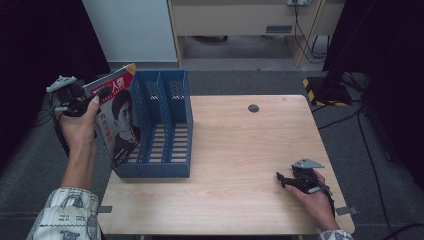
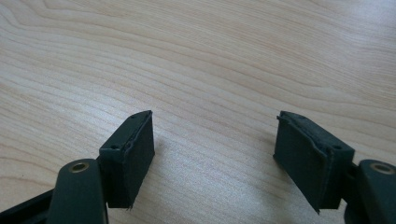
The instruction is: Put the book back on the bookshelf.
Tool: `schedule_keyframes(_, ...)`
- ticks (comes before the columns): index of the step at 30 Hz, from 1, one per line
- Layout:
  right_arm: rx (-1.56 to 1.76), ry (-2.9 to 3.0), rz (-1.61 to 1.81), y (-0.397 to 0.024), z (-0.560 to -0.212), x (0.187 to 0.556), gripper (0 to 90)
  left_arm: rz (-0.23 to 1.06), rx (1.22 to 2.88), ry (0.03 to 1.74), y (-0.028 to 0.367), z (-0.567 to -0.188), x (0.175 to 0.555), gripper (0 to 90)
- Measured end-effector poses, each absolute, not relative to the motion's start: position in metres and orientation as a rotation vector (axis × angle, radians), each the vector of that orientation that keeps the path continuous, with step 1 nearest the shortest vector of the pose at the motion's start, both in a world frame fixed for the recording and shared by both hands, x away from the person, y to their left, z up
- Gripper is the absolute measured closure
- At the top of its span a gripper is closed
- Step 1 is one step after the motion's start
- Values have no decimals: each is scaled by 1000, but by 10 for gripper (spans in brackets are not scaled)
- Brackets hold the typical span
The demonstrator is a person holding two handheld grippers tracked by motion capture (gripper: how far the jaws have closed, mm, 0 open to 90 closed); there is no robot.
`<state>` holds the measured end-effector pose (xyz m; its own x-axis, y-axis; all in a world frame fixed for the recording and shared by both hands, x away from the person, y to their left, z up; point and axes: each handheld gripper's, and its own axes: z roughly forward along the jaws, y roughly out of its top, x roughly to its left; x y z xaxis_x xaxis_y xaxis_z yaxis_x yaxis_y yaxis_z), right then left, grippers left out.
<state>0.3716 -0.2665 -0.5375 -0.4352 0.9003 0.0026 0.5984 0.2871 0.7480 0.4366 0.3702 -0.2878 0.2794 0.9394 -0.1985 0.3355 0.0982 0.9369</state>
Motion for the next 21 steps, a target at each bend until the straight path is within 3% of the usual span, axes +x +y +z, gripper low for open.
schedule_keyframes(21, 1344, 2140, 964, -267, -538, 372, 284, 684, 1490, 1290, 368, -283, 437, 864)
